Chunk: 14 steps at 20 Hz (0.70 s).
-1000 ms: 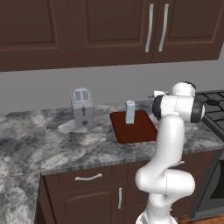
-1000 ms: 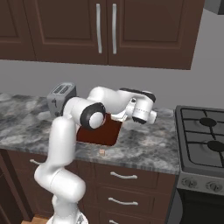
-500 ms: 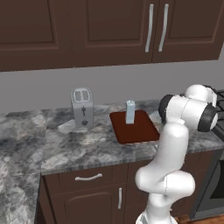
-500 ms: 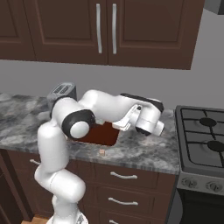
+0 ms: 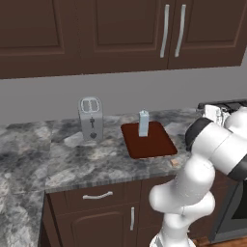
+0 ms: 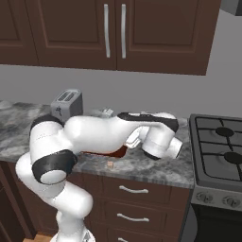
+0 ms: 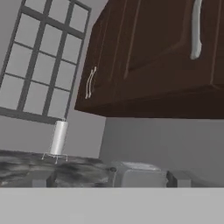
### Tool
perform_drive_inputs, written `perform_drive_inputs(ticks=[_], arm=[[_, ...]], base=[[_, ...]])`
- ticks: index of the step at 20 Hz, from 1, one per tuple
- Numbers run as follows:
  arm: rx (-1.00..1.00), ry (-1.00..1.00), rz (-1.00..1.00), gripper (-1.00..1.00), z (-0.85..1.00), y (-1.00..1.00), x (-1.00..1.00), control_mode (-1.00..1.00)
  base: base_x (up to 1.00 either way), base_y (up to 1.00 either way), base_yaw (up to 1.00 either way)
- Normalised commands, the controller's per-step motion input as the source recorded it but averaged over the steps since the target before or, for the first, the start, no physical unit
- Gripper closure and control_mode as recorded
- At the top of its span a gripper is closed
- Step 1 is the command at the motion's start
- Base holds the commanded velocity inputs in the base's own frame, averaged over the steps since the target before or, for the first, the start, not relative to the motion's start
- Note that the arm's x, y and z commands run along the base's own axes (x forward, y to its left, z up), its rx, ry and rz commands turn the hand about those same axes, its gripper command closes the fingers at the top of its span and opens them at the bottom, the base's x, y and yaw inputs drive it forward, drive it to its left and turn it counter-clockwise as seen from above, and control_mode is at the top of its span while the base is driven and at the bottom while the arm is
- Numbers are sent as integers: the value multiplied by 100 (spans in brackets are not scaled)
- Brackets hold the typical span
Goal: Take out the milk from the fridge and place it on the tray on the counter. Then take the sugar cube near the tray and place it in the tray.
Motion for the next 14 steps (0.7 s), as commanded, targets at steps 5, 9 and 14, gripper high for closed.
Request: perform_drive_inputs(ticks=[5, 9, 14], arm=[[-18, 21, -30, -100, 30, 0, -60, -100], [-24, 25, -32, -100, 17, 0, -64, -100], [-27, 36, -31, -100, 14, 0, -55, -100]], base=[[0, 0, 0], [0, 0, 0], [0, 0, 0]])
